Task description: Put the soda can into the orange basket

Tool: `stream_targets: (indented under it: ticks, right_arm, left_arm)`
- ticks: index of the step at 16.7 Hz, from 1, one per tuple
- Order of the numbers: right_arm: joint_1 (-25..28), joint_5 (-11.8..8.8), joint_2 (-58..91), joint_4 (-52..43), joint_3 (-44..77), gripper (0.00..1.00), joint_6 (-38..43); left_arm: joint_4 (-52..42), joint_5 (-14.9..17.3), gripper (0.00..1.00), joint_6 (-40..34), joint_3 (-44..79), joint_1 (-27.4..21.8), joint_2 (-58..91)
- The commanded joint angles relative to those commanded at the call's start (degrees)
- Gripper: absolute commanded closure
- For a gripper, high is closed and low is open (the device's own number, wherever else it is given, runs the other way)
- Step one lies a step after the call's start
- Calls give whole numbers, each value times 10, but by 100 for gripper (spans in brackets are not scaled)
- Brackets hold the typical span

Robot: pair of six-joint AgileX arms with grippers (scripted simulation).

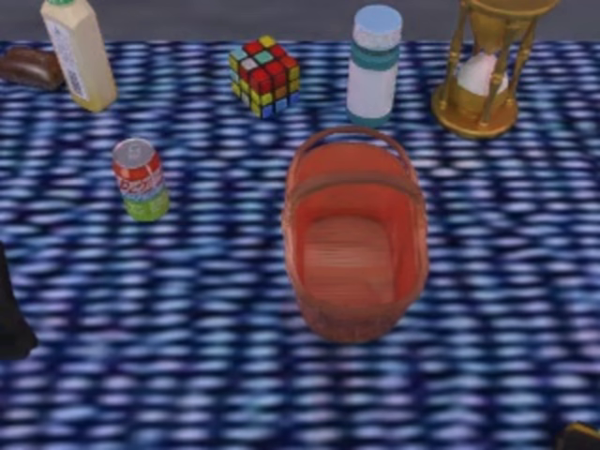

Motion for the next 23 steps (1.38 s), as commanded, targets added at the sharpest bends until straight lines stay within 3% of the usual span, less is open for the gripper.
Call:
stream_targets:
  ticks: [4, 9, 23]
  right_arm:
    - [0, 0, 0, 0, 0, 0, 0]
    - [0, 0, 0, 0, 0, 0, 0]
    - [0, 0, 0, 0, 0, 0, 0]
  left_arm:
    - [-14, 2, 0, 4, 15, -4, 17]
    - [-120, 13, 0, 40, 142, -28, 157]
    - [-588, 24, 0, 251, 853, -107, 922]
